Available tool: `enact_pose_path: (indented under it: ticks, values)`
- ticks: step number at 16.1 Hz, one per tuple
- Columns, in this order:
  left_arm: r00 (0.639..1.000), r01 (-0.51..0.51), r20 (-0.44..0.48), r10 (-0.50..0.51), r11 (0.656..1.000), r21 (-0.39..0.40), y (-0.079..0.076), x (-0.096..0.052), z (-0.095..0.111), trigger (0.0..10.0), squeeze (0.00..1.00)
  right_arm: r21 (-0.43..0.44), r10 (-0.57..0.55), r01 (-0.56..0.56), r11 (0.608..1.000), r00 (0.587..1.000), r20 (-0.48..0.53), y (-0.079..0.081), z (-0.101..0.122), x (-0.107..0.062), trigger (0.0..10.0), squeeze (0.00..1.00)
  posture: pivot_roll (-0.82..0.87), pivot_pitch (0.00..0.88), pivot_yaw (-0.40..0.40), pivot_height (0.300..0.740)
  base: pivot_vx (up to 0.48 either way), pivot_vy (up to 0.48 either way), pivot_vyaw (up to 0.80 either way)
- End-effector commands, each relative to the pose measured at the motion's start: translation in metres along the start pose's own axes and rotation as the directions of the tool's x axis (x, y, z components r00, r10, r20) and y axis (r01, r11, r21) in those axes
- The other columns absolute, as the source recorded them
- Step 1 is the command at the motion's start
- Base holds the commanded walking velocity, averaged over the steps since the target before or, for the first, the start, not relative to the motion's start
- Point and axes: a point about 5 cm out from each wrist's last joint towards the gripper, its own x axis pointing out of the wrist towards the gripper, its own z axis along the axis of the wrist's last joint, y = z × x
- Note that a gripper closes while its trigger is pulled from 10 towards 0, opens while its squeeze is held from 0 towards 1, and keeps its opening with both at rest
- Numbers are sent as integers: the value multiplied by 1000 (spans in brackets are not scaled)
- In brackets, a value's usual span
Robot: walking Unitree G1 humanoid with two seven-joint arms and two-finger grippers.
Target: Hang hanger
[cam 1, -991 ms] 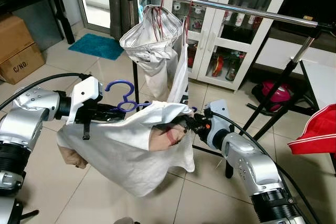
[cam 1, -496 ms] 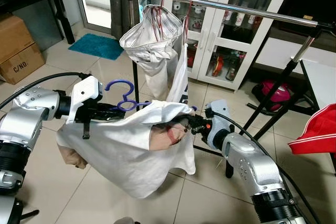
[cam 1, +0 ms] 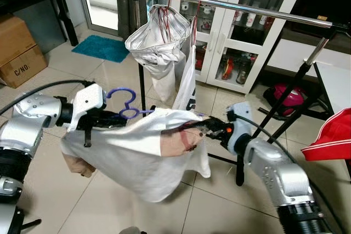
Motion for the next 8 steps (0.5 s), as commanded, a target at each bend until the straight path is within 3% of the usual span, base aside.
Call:
enact_pose_path:
  ticks: [1,8]
  values:
    - [997,-3,-78,3,1000,12,2,-5,-5,0,0,2,-43,43,999,997,58,-13,16,-9,0,0,-36,0,-16,740,0,0,0]
    - [986,-30,-164,29,1000,-2,1,-7,-22,0,0,27,-44,42,999,996,77,-23,27,-11,0,0,-35,0,-21,740,0,0,0]
